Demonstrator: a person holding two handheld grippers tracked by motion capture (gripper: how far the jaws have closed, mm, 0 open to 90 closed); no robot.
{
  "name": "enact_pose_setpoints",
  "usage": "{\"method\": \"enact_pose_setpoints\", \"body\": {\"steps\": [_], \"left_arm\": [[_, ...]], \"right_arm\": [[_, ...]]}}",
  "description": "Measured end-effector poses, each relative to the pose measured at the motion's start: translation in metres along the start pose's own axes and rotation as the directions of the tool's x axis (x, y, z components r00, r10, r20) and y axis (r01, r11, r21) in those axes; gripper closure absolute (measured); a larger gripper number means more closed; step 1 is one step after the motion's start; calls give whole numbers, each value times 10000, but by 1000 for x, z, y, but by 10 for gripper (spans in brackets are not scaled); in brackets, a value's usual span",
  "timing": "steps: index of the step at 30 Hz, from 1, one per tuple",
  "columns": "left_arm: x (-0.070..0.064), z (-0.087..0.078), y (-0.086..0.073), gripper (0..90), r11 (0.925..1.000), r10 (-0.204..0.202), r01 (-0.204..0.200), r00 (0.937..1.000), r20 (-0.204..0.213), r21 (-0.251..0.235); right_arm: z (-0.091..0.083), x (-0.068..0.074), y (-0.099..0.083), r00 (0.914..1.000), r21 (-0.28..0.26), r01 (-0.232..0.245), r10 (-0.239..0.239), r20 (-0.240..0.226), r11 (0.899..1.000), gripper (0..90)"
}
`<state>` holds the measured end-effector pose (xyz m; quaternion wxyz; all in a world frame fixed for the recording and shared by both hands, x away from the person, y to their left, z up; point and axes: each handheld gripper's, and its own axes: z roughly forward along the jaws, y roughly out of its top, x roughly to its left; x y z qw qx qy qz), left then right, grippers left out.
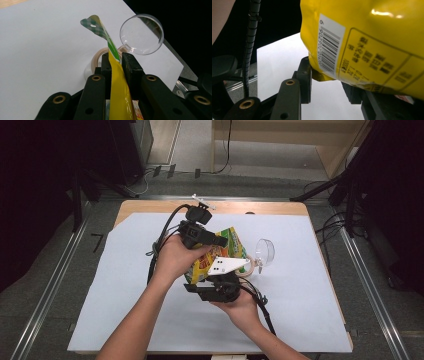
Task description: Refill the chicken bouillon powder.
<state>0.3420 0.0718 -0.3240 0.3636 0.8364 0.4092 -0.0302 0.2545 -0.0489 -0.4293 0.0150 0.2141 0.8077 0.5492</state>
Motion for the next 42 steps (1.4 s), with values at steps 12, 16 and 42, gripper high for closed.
{"method": "enact_pose_setpoints", "body": {"steps": [12,16,42], "left_arm": [[-3,0,-1,809,9999,103,-102,9997,-203,25],[-3,0,-1,808,9999,118,-116,9995,-278,72],[-15,-1,1,818,9992,356,-350,9989,-309,191]], "right_arm": [[2,1,-1,10000,-71,-41,41,41,10000,641],[3,1,-1,10000,-49,-19,19,30,10000,641],[5,-1,-4,9999,-190,-40,43,106,9998,648]]}}
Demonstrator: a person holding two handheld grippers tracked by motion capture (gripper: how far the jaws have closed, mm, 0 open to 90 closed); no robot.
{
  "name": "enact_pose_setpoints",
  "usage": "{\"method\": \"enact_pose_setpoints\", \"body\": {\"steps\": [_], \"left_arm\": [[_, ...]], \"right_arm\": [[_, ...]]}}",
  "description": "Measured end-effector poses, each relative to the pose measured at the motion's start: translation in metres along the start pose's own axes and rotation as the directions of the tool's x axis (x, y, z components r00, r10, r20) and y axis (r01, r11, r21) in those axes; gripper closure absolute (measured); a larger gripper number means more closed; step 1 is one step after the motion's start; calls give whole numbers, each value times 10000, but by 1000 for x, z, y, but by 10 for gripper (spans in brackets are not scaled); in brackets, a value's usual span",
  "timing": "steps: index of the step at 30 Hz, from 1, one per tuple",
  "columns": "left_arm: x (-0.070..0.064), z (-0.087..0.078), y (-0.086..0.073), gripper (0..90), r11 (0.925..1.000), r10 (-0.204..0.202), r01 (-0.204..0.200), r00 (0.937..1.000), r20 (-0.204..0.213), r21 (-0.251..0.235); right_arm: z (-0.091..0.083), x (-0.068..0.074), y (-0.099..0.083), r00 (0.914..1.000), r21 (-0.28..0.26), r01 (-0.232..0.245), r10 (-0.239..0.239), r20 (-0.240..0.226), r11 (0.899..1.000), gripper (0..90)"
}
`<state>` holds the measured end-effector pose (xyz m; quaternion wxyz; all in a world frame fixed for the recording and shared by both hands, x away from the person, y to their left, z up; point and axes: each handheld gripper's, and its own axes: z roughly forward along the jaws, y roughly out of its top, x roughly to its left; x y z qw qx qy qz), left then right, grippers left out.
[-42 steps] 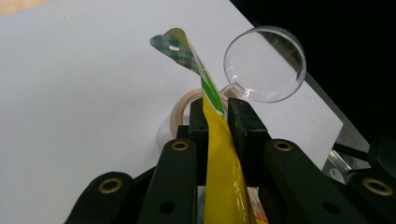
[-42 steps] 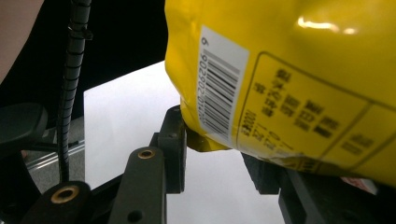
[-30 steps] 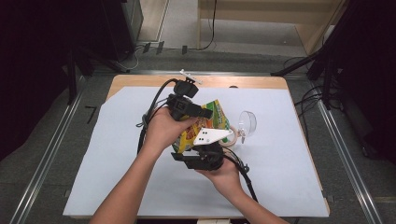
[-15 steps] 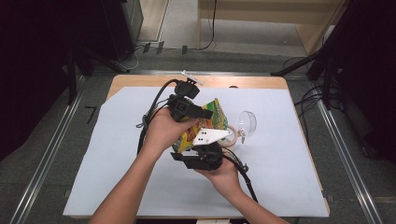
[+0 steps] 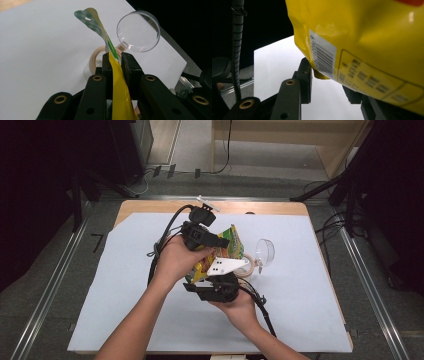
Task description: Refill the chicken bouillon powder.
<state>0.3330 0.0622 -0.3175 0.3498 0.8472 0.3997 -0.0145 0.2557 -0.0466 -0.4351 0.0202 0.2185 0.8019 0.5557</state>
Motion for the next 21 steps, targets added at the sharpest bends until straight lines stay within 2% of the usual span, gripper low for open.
{"method": "enact_pose_setpoints", "body": {"steps": [6,18,21], "left_arm": [[-4,2,2,817,9998,132,-132,9999,-7,158],[-1,3,3,818,9998,113,-112,9999,-52,148],[1,3,3,816,9999,121,-120,9999,-89,105]], "right_arm": [[0,-2,-2,9999,-23,-108,108,27,9999,655],[-1,-1,0,9999,-41,-130,130,-24,9999,659],[-2,1,1,10000,-48,0,0,-3,10000,659]]}}
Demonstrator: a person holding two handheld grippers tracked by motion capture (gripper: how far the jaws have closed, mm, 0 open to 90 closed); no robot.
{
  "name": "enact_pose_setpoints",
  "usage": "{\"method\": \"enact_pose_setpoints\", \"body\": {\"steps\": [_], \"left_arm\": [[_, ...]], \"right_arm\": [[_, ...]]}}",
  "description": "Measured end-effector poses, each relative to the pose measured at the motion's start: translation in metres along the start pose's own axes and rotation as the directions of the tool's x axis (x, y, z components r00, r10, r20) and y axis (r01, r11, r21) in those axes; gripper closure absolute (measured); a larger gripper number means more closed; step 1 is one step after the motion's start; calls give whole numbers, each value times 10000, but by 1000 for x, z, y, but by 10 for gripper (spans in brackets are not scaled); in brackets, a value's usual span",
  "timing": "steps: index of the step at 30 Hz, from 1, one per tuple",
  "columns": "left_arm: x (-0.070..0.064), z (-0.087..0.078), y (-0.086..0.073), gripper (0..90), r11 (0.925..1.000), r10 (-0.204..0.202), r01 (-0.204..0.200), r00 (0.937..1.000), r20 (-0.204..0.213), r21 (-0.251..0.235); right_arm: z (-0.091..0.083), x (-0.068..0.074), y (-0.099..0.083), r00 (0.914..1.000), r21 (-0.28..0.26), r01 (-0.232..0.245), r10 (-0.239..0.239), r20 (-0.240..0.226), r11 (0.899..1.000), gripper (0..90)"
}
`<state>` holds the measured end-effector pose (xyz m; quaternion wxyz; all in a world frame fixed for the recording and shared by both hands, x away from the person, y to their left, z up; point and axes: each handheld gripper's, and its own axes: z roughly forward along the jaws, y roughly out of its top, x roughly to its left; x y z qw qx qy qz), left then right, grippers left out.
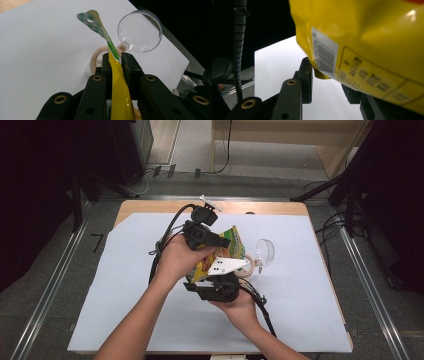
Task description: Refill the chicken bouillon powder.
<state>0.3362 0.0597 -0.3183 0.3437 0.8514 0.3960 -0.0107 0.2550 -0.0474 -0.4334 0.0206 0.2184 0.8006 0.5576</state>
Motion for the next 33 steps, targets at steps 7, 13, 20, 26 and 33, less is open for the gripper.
{"method": "enact_pose_setpoints", "body": {"steps": [7,13,20,26,33], "left_arm": [[0,0,-1,817,10000,-7,7,10000,10,11],[0,0,-1,819,10000,-9,9,10000,35,22],[0,0,-1,819,10000,25,-25,10000,27,33],[0,1,0,818,10000,-2,2,10000,47,24],[0,1,0,818,10000,-6,5,10000,55,45]], "right_arm": [[0,0,0,10000,36,-10,11,-22,10000,660],[0,0,0,10000,35,-42,42,-16,10000,660],[0,0,0,10000,50,-25,25,-5,10000,660],[0,0,0,10000,47,-35,35,4,10000,660],[-1,0,0,10000,31,-28,28,32,10000,660]]}}
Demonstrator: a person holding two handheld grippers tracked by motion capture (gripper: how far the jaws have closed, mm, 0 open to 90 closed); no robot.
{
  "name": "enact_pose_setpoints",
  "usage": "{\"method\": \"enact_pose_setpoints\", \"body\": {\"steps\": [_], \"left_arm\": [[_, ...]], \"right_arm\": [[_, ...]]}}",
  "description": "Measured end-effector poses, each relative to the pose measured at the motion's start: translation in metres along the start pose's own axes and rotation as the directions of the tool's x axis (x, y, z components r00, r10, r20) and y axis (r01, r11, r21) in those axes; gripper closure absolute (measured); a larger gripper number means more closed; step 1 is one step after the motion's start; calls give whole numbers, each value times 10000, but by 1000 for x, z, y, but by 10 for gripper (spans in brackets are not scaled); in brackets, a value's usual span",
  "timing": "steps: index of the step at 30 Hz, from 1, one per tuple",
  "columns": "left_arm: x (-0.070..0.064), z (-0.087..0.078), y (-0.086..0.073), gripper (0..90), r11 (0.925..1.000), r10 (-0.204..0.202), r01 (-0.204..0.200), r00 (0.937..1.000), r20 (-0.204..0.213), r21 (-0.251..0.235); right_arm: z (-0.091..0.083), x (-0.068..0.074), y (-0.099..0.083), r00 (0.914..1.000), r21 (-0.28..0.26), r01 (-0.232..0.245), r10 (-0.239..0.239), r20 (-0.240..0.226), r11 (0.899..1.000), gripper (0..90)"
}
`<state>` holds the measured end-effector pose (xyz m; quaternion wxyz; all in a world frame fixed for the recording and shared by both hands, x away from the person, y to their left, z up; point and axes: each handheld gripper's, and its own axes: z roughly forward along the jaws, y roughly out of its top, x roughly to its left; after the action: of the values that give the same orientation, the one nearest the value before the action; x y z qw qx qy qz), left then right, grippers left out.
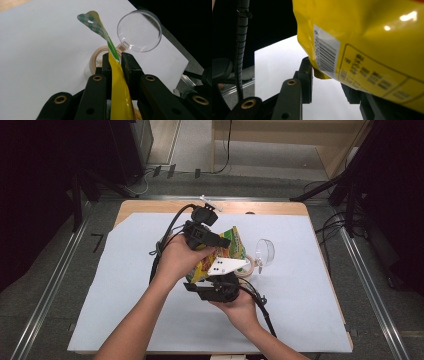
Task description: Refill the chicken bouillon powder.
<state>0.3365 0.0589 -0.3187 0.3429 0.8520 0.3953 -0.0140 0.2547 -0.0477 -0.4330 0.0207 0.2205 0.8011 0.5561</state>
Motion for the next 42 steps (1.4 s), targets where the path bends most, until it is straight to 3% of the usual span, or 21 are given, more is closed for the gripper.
{"method": "enact_pose_setpoints", "body": {"steps": [42], "left_arm": [[-1,3,6,816,9998,38,-38,10000,0,189]], "right_arm": [[-3,1,3,9999,-33,-94,94,56,10000,661]]}}
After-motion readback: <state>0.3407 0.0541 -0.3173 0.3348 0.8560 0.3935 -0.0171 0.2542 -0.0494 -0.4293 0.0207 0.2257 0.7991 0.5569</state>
